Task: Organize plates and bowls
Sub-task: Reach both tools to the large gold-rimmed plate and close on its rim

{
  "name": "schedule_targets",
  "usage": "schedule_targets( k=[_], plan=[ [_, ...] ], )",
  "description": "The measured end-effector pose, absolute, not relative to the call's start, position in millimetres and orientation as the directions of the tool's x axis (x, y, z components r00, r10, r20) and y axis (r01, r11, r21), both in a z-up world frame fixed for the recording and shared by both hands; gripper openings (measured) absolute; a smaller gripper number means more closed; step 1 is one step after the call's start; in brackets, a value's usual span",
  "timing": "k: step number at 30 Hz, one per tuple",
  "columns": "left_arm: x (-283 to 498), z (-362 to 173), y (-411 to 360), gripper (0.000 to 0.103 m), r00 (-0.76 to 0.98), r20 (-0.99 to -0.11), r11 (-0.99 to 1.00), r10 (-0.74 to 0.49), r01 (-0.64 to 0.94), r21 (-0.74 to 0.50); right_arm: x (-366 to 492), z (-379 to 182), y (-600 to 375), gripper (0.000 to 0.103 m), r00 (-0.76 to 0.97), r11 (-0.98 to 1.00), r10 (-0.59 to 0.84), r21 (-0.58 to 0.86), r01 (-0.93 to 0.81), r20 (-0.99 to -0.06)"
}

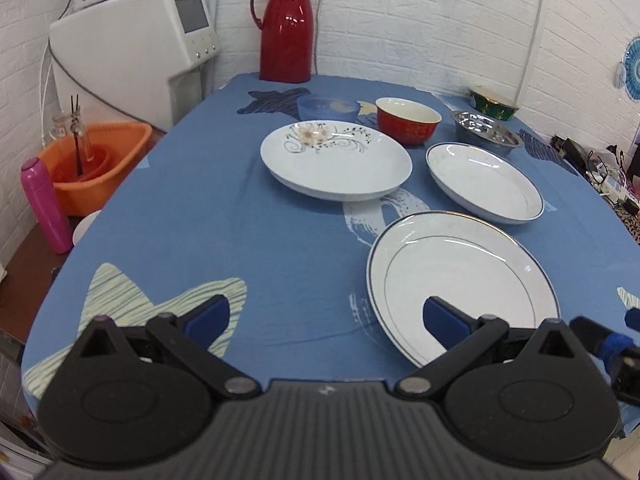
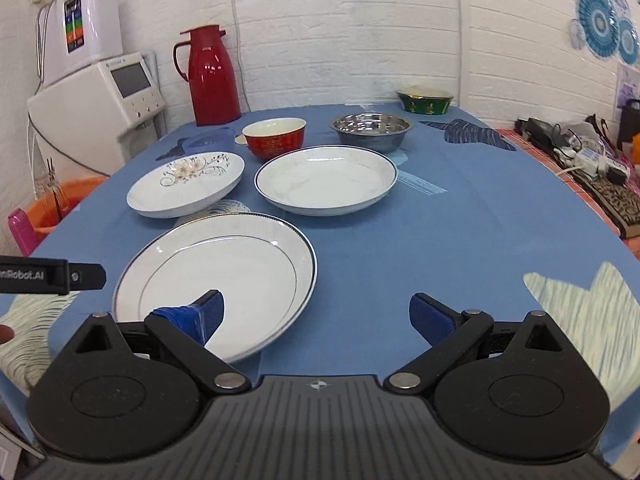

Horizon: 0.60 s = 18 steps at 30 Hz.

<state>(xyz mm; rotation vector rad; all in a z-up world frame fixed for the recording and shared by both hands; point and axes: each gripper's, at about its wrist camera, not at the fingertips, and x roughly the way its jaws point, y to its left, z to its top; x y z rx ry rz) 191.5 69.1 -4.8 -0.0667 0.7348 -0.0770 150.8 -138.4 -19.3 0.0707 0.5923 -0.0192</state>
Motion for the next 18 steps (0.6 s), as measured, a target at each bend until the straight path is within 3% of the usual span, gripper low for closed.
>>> schedule_targets(
  k=[8,18],
  plan=[
    [235.9,-26.8,65.6,0.103,0.668,-0.731,0.991,-0.135,0.088,-0.102,208.8,-42.4,-134.8,0.087,0.725,0.998,0.037,0.068,0.014,-0.688],
    [253.3,-43.3,56.1,0.102,0.64,-0.76,0.993,-0.116,0.096,-0.071,224.4,-49.2,-126.0,0.088,0.695,0.998,0.05,0.059,-0.011,-0.718]
  ],
)
